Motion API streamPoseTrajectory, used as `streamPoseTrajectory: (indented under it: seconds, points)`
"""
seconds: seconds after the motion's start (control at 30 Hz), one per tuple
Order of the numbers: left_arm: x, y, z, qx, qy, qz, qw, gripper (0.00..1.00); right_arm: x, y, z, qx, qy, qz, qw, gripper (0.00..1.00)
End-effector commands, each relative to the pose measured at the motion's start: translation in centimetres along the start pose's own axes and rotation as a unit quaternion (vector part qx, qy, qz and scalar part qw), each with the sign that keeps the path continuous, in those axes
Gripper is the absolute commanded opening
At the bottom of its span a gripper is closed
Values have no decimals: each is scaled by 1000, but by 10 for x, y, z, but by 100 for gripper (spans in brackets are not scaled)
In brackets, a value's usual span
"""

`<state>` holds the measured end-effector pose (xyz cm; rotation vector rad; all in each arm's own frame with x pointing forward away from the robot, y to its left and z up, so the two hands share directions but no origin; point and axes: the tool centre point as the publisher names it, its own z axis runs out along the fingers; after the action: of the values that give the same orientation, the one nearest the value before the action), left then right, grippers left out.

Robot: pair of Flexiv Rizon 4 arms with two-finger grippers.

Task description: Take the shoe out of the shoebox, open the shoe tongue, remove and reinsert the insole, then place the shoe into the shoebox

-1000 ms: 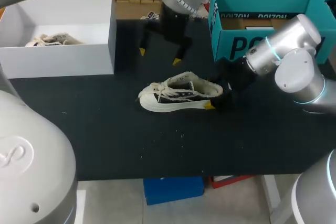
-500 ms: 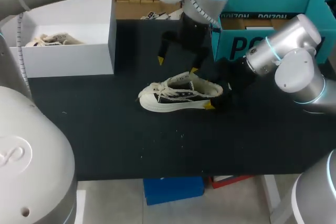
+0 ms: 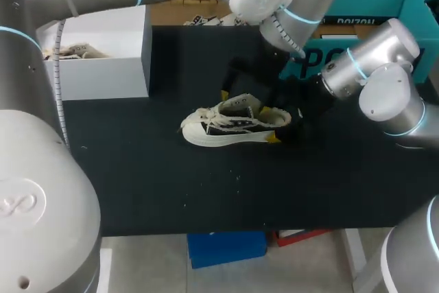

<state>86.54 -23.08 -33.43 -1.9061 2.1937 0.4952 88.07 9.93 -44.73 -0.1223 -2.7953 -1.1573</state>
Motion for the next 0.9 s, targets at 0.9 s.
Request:
streamPoseTrajectory:
  seconds: [0.9]
  points:
    - [-11,12,19,46,41,-20,998,100,0,-3,5,1,0,1,1000,0]
